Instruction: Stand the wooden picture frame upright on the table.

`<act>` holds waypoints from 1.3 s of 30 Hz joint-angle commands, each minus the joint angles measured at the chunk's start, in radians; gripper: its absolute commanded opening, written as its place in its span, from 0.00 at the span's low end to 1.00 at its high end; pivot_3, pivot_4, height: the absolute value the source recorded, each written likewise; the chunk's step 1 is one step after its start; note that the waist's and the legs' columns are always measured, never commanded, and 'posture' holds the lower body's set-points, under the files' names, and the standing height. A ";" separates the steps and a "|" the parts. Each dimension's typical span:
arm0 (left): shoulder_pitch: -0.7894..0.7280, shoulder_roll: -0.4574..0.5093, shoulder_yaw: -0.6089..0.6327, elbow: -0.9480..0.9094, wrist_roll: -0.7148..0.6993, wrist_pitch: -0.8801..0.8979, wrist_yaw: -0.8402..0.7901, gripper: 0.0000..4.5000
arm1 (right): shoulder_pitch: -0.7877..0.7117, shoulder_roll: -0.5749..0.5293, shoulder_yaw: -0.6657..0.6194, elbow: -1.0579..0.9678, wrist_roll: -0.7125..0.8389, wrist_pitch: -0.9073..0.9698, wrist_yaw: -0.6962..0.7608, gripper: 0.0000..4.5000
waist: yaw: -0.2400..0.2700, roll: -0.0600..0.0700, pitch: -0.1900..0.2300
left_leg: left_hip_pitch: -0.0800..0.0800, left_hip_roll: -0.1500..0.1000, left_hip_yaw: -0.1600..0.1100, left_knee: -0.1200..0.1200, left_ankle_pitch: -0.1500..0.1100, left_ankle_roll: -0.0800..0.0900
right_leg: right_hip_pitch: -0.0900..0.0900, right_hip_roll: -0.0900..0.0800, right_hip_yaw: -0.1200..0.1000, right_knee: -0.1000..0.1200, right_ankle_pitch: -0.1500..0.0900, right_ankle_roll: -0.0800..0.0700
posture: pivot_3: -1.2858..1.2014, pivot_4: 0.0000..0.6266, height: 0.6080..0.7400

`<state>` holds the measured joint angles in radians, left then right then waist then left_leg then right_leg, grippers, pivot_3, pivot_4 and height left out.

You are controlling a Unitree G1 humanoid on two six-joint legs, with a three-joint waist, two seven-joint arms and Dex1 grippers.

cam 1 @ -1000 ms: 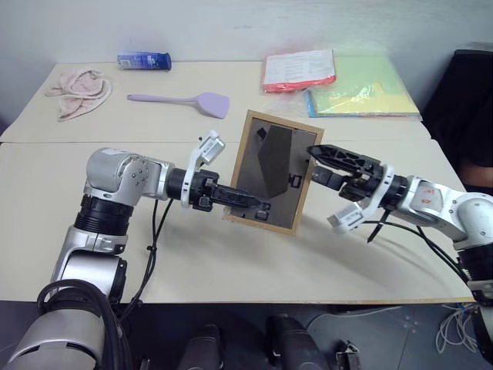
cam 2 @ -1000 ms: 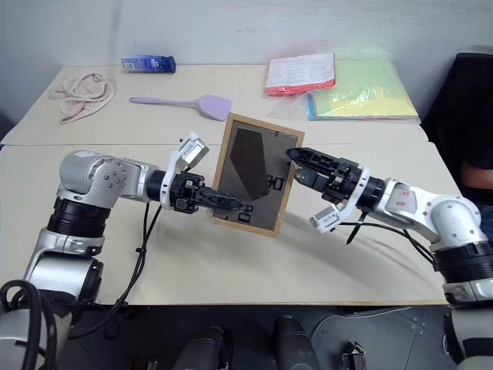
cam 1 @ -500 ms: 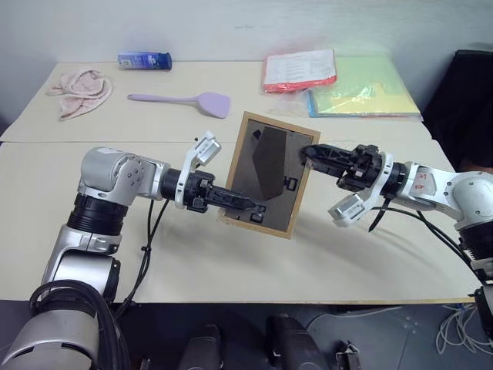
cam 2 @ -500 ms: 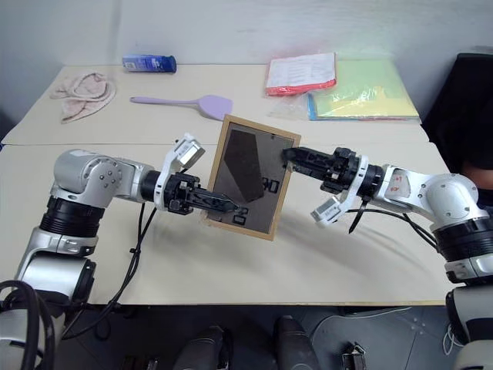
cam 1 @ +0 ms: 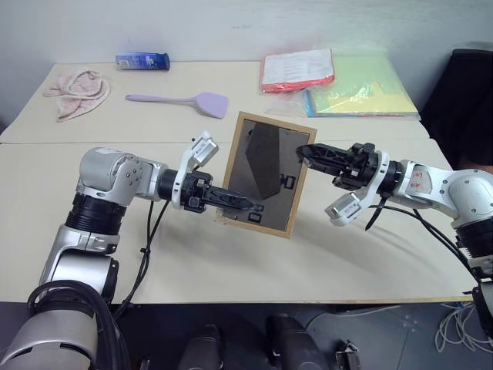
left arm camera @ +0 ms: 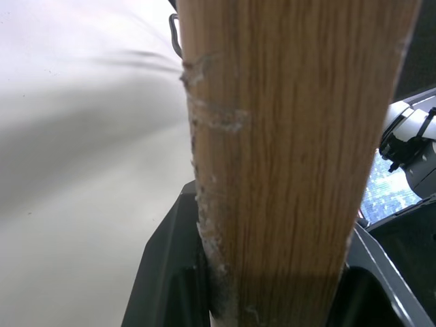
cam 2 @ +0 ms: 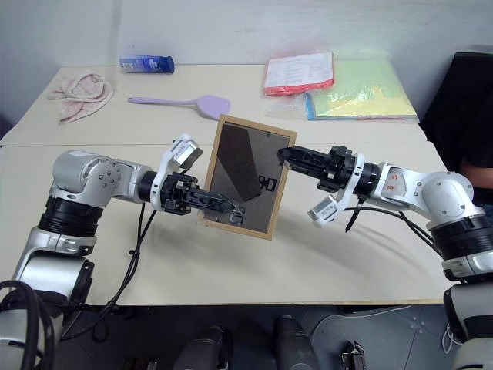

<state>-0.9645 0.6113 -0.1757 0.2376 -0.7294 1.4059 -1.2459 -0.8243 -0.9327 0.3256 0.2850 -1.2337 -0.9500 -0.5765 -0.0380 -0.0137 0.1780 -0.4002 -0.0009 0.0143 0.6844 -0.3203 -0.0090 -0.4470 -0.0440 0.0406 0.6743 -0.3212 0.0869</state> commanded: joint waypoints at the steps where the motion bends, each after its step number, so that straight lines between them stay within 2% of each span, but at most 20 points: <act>1: -0.040 -0.009 0.007 -0.031 -0.009 -0.033 0.000 0.28 | -0.022 0.012 0.039 -0.047 0.013 -0.050 -0.001 0.26 | 0.000 0.000 0.000 | 0.000 0.000 0.000 0.000 0.000 0.000 | 0.000 0.000 0.000 0.000 0.000 0.000 | 0.52 0.24 1.00; 2: -0.036 -0.005 0.011 -0.031 -0.005 -0.039 0.004 0.28 | -0.021 0.012 0.038 -0.044 0.018 -0.050 0.001 0.26 | 0.000 0.000 0.000 | 0.000 0.000 0.000 0.000 0.000 0.000 | 0.000 0.000 0.000 0.000 0.000 0.000 | 0.52 0.24 1.00; 3: -0.031 0.008 0.014 -0.033 0.001 -0.045 0.005 0.44 | -0.020 0.013 0.035 -0.038 0.028 -0.054 0.002 0.26 | 0.000 0.000 0.000 | 0.000 0.000 0.000 0.000 0.000 0.000 | 0.000 0.000 0.000 0.000 0.000 0.000 | 0.52 0.24 1.00; 10: 0.020 0.185 0.128 -0.065 -0.027 -0.095 -0.038 0.92 | -0.026 0.007 0.018 0.025 0.126 -0.094 0.037 0.26 | -0.022 0.000 0.000 | 0.001 0.001 0.000 0.000 0.000 0.000 | 0.000 0.000 0.001 0.001 0.000 -0.001 | 0.52 0.24 1.00; 12: 0.034 0.225 0.186 -0.068 -0.046 -0.074 -0.021 1.00 | -0.025 0.001 0.014 0.039 0.149 -0.106 0.043 0.26 | -0.024 0.000 0.000 | 0.002 0.001 0.000 -0.001 0.000 0.000 | 0.000 0.001 0.002 0.001 -0.001 -0.001 | 0.52 0.24 1.00; 14: 0.093 0.295 0.239 -0.120 -0.069 -0.069 -0.035 1.00 | -0.031 0.003 0.017 0.084 0.208 -0.129 0.082 0.26 | -0.026 0.000 0.000 | 0.003 0.001 0.000 -0.001 0.000 0.000 | 0.000 0.000 0.002 0.002 -0.001 -0.002 | 0.52 0.24 1.00; 16: 0.225 0.388 0.314 -0.243 -0.093 -0.104 -0.067 1.00 | -0.048 0.012 0.058 0.199 0.378 -0.221 0.194 0.26 | -0.038 0.000 0.000 | 0.004 0.000 0.000 -0.002 0.000 0.000 | 0.000 0.000 0.004 0.002 -0.001 -0.002 | 0.52 0.24 1.00; 18: 0.311 0.430 0.369 -0.312 -0.110 -0.134 -0.067 1.00 | -0.050 0.021 0.100 0.273 0.566 -0.265 0.334 0.26 | -0.045 0.000 0.000 | 0.006 0.000 0.000 -0.004 0.000 0.000 | 0.002 0.000 0.004 0.000 -0.001 -0.002 | 0.52 0.24 1.00; 20: 0.371 0.453 0.418 -0.360 -0.126 -0.158 -0.064 1.00 | 0.003 0.028 0.201 0.256 0.970 -0.160 0.661 0.26 | -0.045 -0.002 0.000 | 0.006 0.000 -0.002 -0.003 0.000 0.000 | 0.004 0.000 0.004 0.000 -0.001 -0.002 | 0.52 0.24 1.00; 22: 0.422 0.454 0.467 -0.398 -0.128 -0.204 -0.049 1.00 | 0.110 0.056 0.196 0.059 1.500 0.215 1.056 0.26 | -0.045 -0.003 0.001 | 0.009 0.002 -0.003 -0.002 -0.001 0.001 | 0.009 -0.001 0.003 -0.001 -0.001 -0.002 | 0.52 0.24 1.00; 23: 0.437 0.449 0.484 -0.409 -0.131 -0.217 -0.037 1.00 | 0.142 0.067 0.167 -0.022 1.662 0.365 1.169 0.26 | -0.045 -0.003 0.001 | 0.013 0.003 -0.005 -0.002 -0.002 0.003 | 0.015 0.000 0.001 -0.003 -0.001 -0.002 | 0.52 0.24 1.00; 24: 0.450 0.441 0.498 -0.420 -0.130 -0.236 -0.024 1.00 | 0.162 0.080 0.134 -0.087 1.791 0.515 1.253 0.26 | -0.041 -0.003 0.001 | 0.014 0.004 -0.007 -0.002 -0.003 0.004 | 0.019 0.000 -0.001 -0.005 -0.001 -0.002 | 0.52 0.24 1.00; 25: 0.457 0.436 0.505 -0.426 -0.131 -0.247 -0.013 1.00 | 0.170 0.088 0.102 -0.124 1.851 0.608 1.296 0.26 | -0.039 -0.003 0.001 | 0.015 0.004 -0.008 -0.002 -0.004 0.006 | 0.020 -0.001 -0.002 -0.005 -0.001 -0.002 | 0.52 0.24 1.00; 27: 0.480 0.415 0.504 -0.457 -0.118 -0.295 0.017 1.00 | 0.168 0.119 0.048 -0.183 2.052 0.903 1.342 0.26 | -0.034 -0.003 0.001 | 0.014 0.003 -0.009 -0.001 -0.004 0.007 | 0.019 -0.002 -0.004 -0.005 -0.001 -0.002 | 0.52 0.24 1.00; 29: 0.496 0.400 0.493 -0.480 -0.110 -0.328 0.040 1.00 | 0.167 0.167 0.007 -0.192 2.132 1.067 1.379 0.26 | -0.026 -0.003 0.001 | 0.014 0.003 -0.011 -0.001 -0.005 0.007 | 0.019 -0.002 -0.005 -0.005 -0.001 -0.002 | 0.52 0.24 1.00; 34: 0.503 0.392 0.460 -0.476 -0.102 -0.374 0.065 1.00 | 0.176 0.298 -0.070 -0.120 2.108 1.258 1.403 0.26 | -0.009 -0.003 0.001 | 0.013 0.003 -0.011 -0.001 -0.005 0.006 | 0.018 -0.002 -0.005 -0.006 -0.001 -0.002 | 0.52 0.24 1.00; 36: 0.497 0.389 0.445 -0.469 -0.100 -0.386 0.073 1.00 | 0.182 0.349 -0.101 -0.088 2.096 1.300 1.400 0.26 | -0.003 -0.003 0.001 | 0.013 0.002 -0.010 -0.001 -0.005 0.006 | 0.018 -0.002 -0.005 -0.006 -0.001 -0.002 | 0.52 0.24 1.00; 39: 0.479 0.389 0.415 -0.463 -0.101 -0.398 0.074 1.00 | 0.241 0.404 -0.076 -0.066 1.982 1.263 1.442 0.26 | 0.010 -0.003 0.001 | 0.013 0.002 -0.010 -0.001 -0.005 0.005 | 0.018 -0.002 -0.005 -0.006 -0.001 -0.002 | 0.52 0.24 1.00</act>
<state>-0.4623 0.9975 0.2393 -0.2210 -0.8289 1.0266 -1.1716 -0.6036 -0.5430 0.2646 0.2342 0.7927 0.3445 0.8324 -0.0276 -0.0166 0.1790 -0.3874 0.0012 0.0037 0.6832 -0.3251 -0.0040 -0.4292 -0.0464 0.0354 0.6680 -0.3224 0.0848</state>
